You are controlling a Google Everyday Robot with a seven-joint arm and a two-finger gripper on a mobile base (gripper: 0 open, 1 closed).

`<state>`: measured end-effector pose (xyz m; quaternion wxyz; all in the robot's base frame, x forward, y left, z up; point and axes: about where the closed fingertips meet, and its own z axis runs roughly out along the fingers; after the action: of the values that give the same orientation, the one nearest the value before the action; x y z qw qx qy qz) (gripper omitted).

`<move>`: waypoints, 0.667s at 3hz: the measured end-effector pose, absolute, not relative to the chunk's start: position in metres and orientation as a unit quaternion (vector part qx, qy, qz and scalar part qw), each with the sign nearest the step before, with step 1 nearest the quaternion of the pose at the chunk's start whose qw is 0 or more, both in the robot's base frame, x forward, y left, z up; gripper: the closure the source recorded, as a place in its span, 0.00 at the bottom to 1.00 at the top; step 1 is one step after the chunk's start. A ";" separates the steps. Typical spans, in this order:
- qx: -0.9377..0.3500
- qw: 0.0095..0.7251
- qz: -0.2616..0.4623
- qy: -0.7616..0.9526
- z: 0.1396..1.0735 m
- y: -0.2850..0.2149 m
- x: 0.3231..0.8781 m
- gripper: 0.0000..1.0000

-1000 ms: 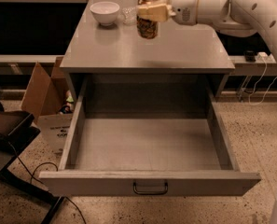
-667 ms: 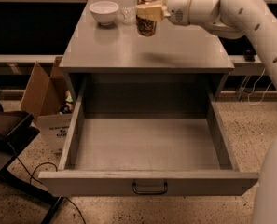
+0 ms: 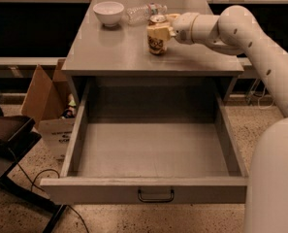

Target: Pick orange can from top drawer and place on counter

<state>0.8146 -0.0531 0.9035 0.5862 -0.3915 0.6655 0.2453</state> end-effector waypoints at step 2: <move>-0.391 0.585 0.245 0.666 0.903 -0.054 0.815 0.50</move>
Offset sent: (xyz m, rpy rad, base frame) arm 0.0003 -0.0005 -0.0010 -0.0004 0.0022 -0.0011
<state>0.8149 -0.0536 0.9025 0.5855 -0.3910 0.6664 0.2454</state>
